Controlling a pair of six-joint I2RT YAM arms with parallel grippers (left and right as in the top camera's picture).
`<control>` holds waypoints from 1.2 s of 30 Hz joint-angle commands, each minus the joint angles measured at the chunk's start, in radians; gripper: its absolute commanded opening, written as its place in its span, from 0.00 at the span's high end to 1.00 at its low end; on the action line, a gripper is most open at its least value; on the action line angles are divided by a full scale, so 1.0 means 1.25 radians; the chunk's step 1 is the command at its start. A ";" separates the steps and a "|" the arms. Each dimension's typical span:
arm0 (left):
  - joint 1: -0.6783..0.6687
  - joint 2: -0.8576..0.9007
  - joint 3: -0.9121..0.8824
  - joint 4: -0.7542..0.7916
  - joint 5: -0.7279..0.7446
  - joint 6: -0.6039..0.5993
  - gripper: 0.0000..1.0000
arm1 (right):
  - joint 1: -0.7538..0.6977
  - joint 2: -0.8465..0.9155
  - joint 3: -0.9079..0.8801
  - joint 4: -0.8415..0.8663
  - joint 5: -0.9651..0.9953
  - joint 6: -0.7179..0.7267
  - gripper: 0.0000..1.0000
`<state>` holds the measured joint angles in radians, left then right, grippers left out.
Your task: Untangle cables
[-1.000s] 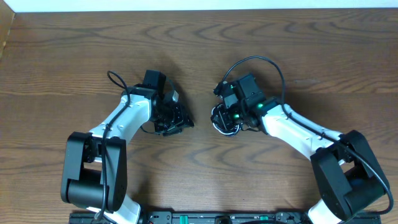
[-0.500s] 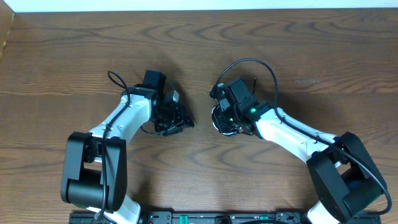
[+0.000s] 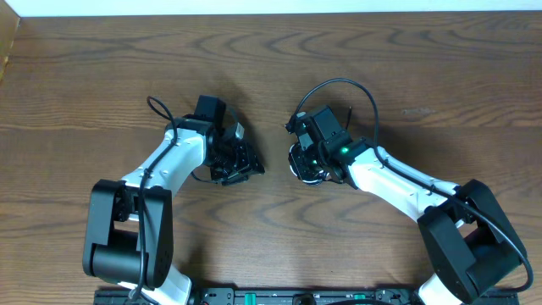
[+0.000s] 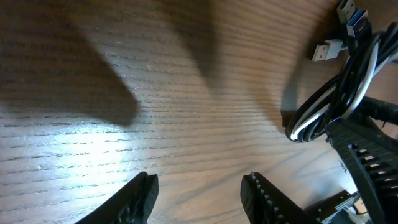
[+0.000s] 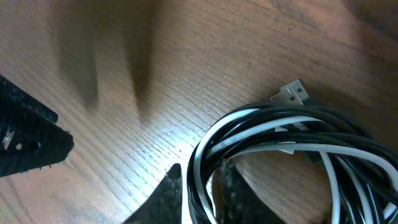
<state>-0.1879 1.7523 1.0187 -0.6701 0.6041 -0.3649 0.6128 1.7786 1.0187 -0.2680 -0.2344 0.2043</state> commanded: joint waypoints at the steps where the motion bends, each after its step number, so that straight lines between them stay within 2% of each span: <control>1: 0.002 -0.006 0.000 -0.002 0.012 0.013 0.52 | -0.003 0.020 0.002 0.006 -0.006 0.008 0.81; 8: 0.002 -0.006 0.000 -0.002 0.012 0.013 0.52 | -0.016 0.033 0.006 0.014 -0.043 0.007 0.83; 15: 0.002 -0.006 0.000 -0.002 0.014 0.014 0.52 | -0.056 0.037 0.006 0.019 -0.113 0.007 0.99; 16: 0.003 -0.006 0.000 -0.002 0.014 0.014 0.52 | -0.062 0.037 0.006 0.022 -0.123 0.009 0.99; 18: 0.009 -0.006 0.000 0.000 0.037 0.035 0.52 | -0.084 0.037 0.006 0.044 -0.172 0.029 0.99; 24: 0.033 -0.006 0.000 0.026 0.242 0.161 0.51 | -0.176 0.037 0.006 0.203 -0.450 0.172 0.99; 28: 0.033 -0.006 0.000 0.050 0.199 0.163 0.49 | -0.204 0.037 0.006 0.196 -0.471 0.201 0.99; 29: 0.033 -0.006 0.000 0.049 0.173 0.161 0.49 | -0.203 0.037 0.006 0.179 -0.463 0.201 0.96; 30: 0.033 -0.006 0.000 0.048 0.147 0.151 0.49 | -0.201 0.037 0.006 0.168 -0.457 0.201 0.81; 32: 0.034 -0.006 0.000 0.044 0.087 0.128 0.48 | -0.190 0.037 0.006 0.160 -0.429 0.201 0.43; 33: 0.034 -0.006 0.000 0.043 0.066 0.119 0.48 | -0.183 0.037 0.006 0.153 -0.399 0.207 0.31; 36: 0.034 -0.006 0.000 0.033 0.057 0.114 0.48 | -0.151 0.037 0.006 0.065 -0.270 0.287 0.31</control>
<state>-0.1513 1.7523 1.0187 -0.6151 0.7311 -0.2127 0.3862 1.8172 1.0214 -0.1204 -0.7033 0.4667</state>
